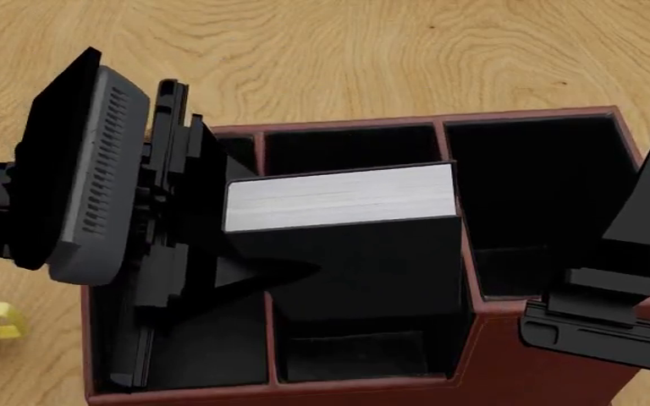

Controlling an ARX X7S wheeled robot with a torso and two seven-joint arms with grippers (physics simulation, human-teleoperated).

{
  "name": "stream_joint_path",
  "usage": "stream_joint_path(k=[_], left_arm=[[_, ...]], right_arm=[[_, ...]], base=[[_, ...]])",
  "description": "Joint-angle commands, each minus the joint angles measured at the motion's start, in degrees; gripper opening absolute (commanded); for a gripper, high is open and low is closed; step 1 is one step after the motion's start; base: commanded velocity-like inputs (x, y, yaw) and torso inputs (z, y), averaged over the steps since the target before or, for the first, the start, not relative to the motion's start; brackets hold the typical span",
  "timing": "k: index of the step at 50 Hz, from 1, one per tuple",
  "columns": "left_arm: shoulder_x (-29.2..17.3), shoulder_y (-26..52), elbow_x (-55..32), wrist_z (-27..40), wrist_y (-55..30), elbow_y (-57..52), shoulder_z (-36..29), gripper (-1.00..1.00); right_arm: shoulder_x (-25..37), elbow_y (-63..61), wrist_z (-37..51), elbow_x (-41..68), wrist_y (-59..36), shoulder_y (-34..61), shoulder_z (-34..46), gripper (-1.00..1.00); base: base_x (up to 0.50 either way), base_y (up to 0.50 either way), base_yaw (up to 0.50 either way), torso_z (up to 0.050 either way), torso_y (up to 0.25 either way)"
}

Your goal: Pick up the book and place it in the back compartment of the caddy.

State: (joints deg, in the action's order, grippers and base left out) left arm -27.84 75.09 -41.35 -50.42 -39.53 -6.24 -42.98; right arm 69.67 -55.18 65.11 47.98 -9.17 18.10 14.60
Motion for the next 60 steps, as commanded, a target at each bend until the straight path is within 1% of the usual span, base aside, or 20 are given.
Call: stream_joint_path(k=[1, 24, 60], left_arm=[[0.44, 0.02, -1.37, 0.57, 0.35, 0.53, 0.40, -1.00], [1.65, -1.09, 1.05, -0.11, 2.59, 3.36, -1.91, -1.00], [3.16, -3.57, 4.00, -0.70, 6.47, 8.34, -4.45, -1.00]], right_arm=[[0.20, 0.04, 0.00, 0.19, 0.01, 0.06, -0.08, 1.00], [1.29, 0.48, 0.46, -0.59, 2.18, -2.94, -1.23, 1.00], [1.35, 0.43, 0.47, -0.72, 1.95, -3.33, -1.45, 1.00]], base=[[0.00, 0.00, 0.00, 0.000, 0.010], [0.00, 0.00, 0.00, 0.000, 0.001], [0.00, 0.00, 0.00, 0.000, 0.001]])
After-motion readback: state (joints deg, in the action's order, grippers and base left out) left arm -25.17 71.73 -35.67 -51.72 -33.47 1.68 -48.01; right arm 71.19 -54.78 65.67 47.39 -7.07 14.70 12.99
